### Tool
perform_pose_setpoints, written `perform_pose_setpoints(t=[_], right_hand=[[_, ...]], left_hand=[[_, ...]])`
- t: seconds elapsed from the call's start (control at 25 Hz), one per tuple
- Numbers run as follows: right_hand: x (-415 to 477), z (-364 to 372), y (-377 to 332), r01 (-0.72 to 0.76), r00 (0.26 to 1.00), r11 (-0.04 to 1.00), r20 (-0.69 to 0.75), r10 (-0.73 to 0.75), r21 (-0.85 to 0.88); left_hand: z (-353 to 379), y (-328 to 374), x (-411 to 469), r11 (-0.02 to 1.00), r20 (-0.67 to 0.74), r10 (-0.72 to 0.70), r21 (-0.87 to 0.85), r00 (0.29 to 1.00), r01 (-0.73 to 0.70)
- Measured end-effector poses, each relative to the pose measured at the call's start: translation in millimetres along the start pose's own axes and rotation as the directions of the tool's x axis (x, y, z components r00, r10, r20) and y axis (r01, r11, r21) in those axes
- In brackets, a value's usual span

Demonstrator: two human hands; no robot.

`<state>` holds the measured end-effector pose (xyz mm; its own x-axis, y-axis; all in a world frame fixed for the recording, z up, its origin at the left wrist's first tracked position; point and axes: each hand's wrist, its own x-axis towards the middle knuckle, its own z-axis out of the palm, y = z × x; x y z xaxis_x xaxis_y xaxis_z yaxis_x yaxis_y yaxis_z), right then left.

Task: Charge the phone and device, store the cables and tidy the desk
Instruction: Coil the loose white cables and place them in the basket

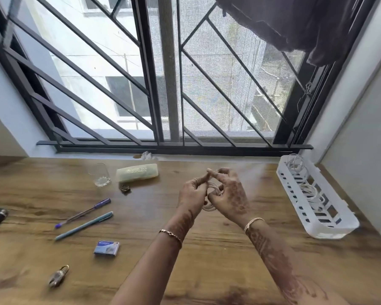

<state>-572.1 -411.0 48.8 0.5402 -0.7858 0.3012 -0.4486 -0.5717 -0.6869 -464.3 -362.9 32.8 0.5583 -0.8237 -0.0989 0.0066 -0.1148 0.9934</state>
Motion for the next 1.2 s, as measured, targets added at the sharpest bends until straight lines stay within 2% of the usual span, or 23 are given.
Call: perform_pose_setpoints(t=[0.16,0.36,0.48,0.56,0.64,0.72,0.88,0.96,1.2], right_hand=[[4,3,0,-0.128,0.991,0.992,0.030,0.128,-0.013],[1,-2,-3,-0.221,0.968,0.975,0.128,0.218,0.012],[2,-2,3,-0.277,0.953,0.959,0.144,0.266,0.060],[2,-2,5,-0.370,0.923,0.905,0.192,0.332,0.210],[2,-5,5,-0.457,0.887,0.798,0.276,0.371,0.393],[1,-6,7,-0.519,0.852,0.711,0.354,0.386,0.474],[0,-8,13,-0.612,0.790,0.574,0.462,0.403,0.544],[-1,-7,11,-0.611,0.791,0.556,0.464,0.399,0.563],[0,-4,9,-0.473,0.881,0.677,0.301,0.365,0.563]], left_hand=[[-3,-8,-5,0.982,0.031,0.167,0.087,0.986,-0.169],[-10,-12,-8,0.964,0.041,0.246,0.090,0.968,-0.249],[-13,-10,-6,0.938,0.022,0.290,0.194,0.957,-0.289],[-16,-9,-4,0.889,0.016,0.336,0.326,0.942,-0.322],[-19,-8,-3,0.833,0.029,0.368,0.434,0.929,-0.344],[-19,-8,-4,0.802,0.035,0.368,0.494,0.929,-0.336],[-20,-9,-1,0.855,0.019,0.317,0.427,0.948,-0.294],[-19,-10,-1,0.887,-0.006,0.285,0.380,0.959,-0.261],[-21,-12,2,0.953,-0.019,0.188,0.246,0.982,-0.177]])
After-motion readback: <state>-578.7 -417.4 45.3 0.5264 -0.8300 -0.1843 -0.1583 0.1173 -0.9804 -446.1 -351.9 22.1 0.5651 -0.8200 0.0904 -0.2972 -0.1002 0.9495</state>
